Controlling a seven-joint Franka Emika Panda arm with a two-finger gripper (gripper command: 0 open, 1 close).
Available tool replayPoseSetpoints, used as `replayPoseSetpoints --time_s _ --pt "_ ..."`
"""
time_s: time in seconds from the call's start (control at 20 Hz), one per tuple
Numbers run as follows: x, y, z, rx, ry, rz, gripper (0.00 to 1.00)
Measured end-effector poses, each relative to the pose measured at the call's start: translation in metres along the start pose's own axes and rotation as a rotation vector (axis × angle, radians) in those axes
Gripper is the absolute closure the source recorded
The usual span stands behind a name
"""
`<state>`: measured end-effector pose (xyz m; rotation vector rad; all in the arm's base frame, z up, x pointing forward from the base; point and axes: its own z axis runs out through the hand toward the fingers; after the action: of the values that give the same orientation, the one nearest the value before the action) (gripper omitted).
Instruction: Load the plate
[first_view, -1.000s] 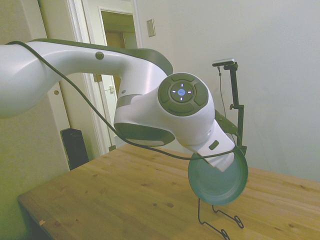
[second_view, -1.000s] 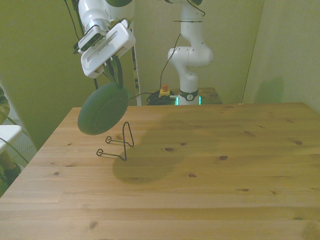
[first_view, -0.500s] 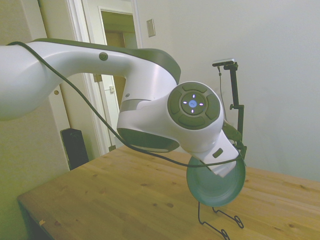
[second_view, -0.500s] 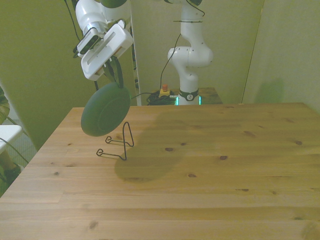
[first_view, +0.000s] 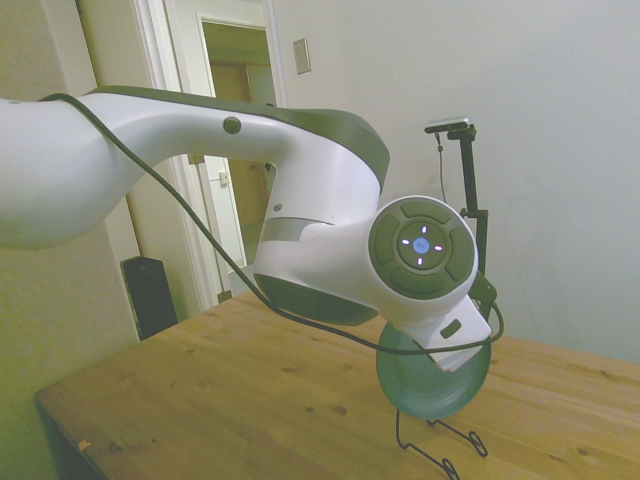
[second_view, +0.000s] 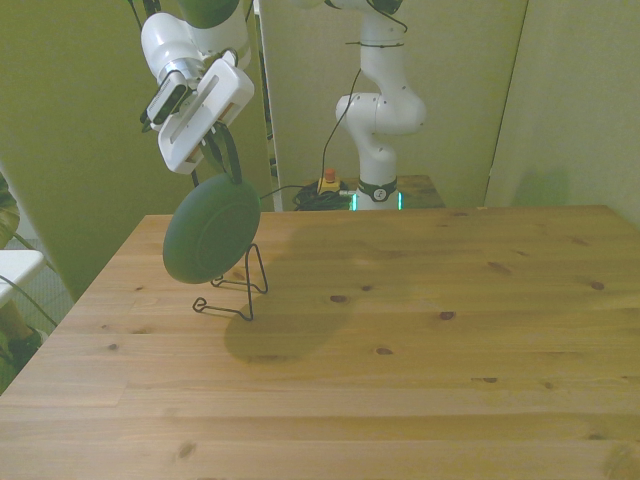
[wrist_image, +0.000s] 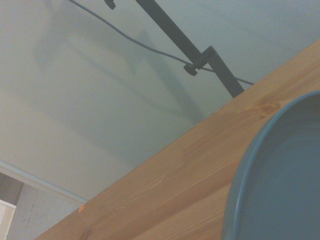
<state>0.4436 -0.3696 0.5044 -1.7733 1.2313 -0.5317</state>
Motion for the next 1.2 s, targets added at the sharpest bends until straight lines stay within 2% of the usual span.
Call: replayPoseSetpoints --time_s 0.6,1.2 --pt "0.010 0.021 -0.009 -0.003 0.006 0.014 1.00" --pt "0.012 0.031 0.000 0.003 -0.014 0.009 1.00"
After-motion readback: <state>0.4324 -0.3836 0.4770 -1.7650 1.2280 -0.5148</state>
